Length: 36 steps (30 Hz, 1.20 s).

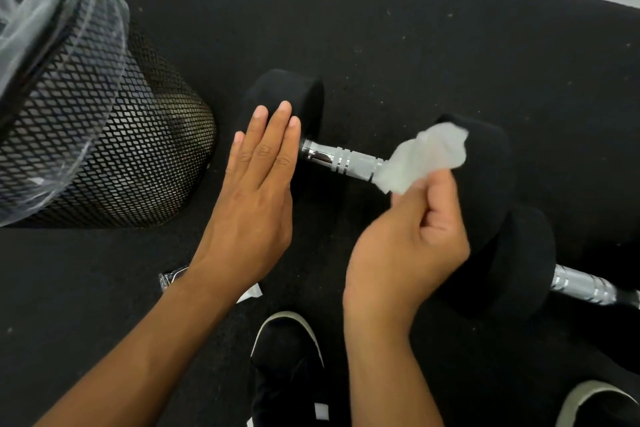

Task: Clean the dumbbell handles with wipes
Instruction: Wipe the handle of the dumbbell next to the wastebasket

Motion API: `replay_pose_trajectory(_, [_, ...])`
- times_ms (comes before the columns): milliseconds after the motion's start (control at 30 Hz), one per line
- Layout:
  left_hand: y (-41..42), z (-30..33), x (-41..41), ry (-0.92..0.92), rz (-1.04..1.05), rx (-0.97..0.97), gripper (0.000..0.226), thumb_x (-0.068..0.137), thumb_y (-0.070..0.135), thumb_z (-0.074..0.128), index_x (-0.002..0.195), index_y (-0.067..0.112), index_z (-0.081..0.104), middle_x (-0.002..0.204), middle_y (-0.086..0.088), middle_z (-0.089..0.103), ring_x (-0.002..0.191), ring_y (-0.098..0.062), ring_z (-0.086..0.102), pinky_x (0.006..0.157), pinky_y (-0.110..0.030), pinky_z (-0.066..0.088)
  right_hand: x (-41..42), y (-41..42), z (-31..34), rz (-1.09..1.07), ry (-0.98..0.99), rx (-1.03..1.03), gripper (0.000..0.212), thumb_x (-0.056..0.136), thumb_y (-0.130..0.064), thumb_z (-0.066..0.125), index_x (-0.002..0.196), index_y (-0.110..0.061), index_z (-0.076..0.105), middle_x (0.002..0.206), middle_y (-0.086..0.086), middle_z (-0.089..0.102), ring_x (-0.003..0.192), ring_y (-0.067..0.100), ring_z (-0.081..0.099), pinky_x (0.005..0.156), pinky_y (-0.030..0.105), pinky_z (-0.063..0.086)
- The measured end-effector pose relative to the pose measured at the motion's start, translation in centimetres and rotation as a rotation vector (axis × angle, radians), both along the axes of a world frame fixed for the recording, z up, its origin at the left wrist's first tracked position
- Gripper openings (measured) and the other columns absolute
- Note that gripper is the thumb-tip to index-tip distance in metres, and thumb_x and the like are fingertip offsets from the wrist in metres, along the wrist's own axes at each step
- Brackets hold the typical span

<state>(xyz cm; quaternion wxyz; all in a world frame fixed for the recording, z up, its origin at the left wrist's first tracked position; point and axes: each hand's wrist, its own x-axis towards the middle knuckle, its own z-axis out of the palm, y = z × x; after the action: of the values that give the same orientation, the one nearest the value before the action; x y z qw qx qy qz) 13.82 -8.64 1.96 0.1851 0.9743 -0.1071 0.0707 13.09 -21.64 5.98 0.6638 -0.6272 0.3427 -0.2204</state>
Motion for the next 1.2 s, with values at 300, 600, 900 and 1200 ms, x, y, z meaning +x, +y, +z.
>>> replay_pose_trajectory(300, [-0.3,-0.1,-0.1,0.004,0.015,-0.037,0.069,0.094,-0.011,0.043,0.158,0.002,0.019,0.168,-0.012,0.012,0.157,-0.027,0.001,0.127,-0.045,0.002,3.6,1.8,-7.4,0.781,0.182,-0.855,0.046,0.089,0.006,0.054,0.131,-0.009,0.065,0.133,0.008,0.067,0.142,0.030,0.046,0.126,0.046,0.021])
replay_pose_trajectory(600, [-0.4,-0.2,0.0,0.008,0.023,-0.016,0.065,0.096,-0.002,0.036,0.158,0.003,0.018,0.168,-0.010,0.011,0.157,-0.026,0.002,0.127,-0.043,0.002,2.2,0.8,-6.7,0.871,0.092,-0.986,0.050,0.091,-0.010,0.035,0.131,-0.005,0.064,0.137,0.012,0.065,0.140,0.030,0.049,0.122,0.046,0.033])
replay_pose_trajectory(900, [-0.4,0.1,0.0,0.017,0.035,-0.029,0.069,0.095,-0.011,0.044,0.158,0.003,0.019,0.169,-0.011,0.012,0.157,-0.026,0.002,0.127,-0.043,0.002,6.1,1.8,-5.0,0.931,0.301,-0.904,0.024,0.095,-0.008,0.052,0.112,-0.007,0.069,0.105,0.012,0.071,0.103,0.030,0.064,0.097,0.041,0.049])
replay_pose_trajectory(1200, [-0.4,-0.1,-0.3,0.018,0.028,-0.014,0.070,0.092,-0.006,0.038,0.158,0.004,0.017,0.169,-0.011,0.011,0.157,-0.027,0.002,0.127,-0.044,0.002,2.7,0.5,-4.5,0.944,0.215,-1.013,0.045,0.091,-0.006,0.041,0.129,-0.003,0.065,0.137,0.016,0.064,0.138,0.031,0.051,0.121,0.040,0.027])
